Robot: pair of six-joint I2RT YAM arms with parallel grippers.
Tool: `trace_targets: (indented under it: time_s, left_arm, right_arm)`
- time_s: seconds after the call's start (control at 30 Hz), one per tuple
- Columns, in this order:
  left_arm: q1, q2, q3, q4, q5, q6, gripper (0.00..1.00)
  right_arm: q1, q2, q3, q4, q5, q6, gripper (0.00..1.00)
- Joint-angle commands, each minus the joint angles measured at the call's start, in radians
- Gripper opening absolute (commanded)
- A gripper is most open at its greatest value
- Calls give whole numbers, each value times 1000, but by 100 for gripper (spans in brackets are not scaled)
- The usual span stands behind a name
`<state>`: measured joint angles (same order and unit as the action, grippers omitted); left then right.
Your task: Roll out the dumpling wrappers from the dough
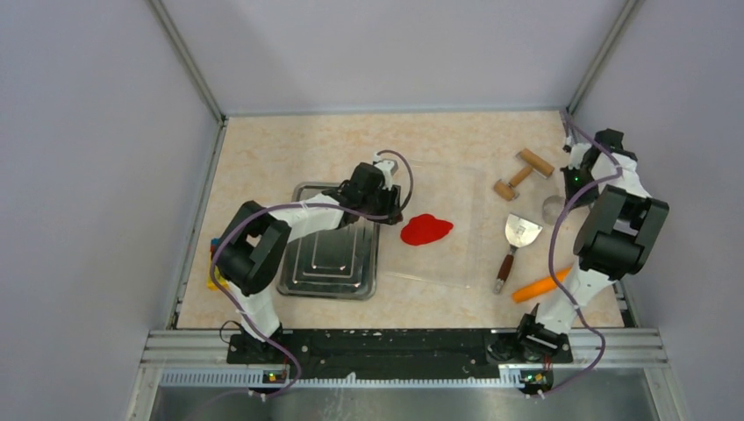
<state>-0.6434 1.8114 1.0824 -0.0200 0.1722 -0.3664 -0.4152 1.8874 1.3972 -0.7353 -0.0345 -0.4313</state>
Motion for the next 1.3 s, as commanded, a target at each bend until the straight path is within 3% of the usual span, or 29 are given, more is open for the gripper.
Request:
trace_targets:
  time_s: [0.0, 0.13, 0.3, 0.47, 0.7, 0.87, 1.03, 1.27]
  left_arm:
    - [8, -71, 79, -26, -31, 67, 53]
    - [31, -90, 147, -78, 31, 72, 52]
    - [41, -139, 194, -6, 176, 86, 51]
    - [38, -117, 319, -47, 177, 2, 51]
    - [48, -71, 440, -58, 226, 7, 52]
    - [50, -66, 420, -67, 270, -13, 47]
    - [50, -58, 368, -81, 162, -95, 45]
    - [49, -26, 347, -105, 110, -105, 33]
  right_arm:
    - [27, -164, 91, -95, -102, 53, 0]
    - [150, -229, 96, -126, -127, 86, 0]
    - [326, -212, 154, -187, -193, 184, 0]
    - [522, -203, 177, -163, -196, 311, 0]
    - [633, -178, 215, -77, -198, 670, 0]
    - [739, -157, 219, -25, -180, 696, 0]
    - [791, -143, 218, -19, -155, 693, 0]
    - [831, -119, 233, -17, -131, 690, 0]
